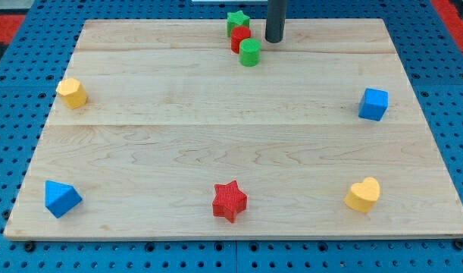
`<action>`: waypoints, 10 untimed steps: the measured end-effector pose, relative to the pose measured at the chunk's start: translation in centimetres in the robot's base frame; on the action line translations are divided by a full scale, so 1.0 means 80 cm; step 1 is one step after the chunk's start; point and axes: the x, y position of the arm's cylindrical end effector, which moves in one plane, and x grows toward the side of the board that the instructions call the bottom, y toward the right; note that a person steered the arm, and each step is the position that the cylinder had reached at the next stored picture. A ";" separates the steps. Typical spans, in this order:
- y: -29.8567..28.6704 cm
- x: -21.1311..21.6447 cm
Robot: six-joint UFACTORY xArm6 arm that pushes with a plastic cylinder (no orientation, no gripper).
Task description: Place blue cube below red circle
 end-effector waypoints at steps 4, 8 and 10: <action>-0.085 -0.049; 0.193 0.111; 0.270 0.244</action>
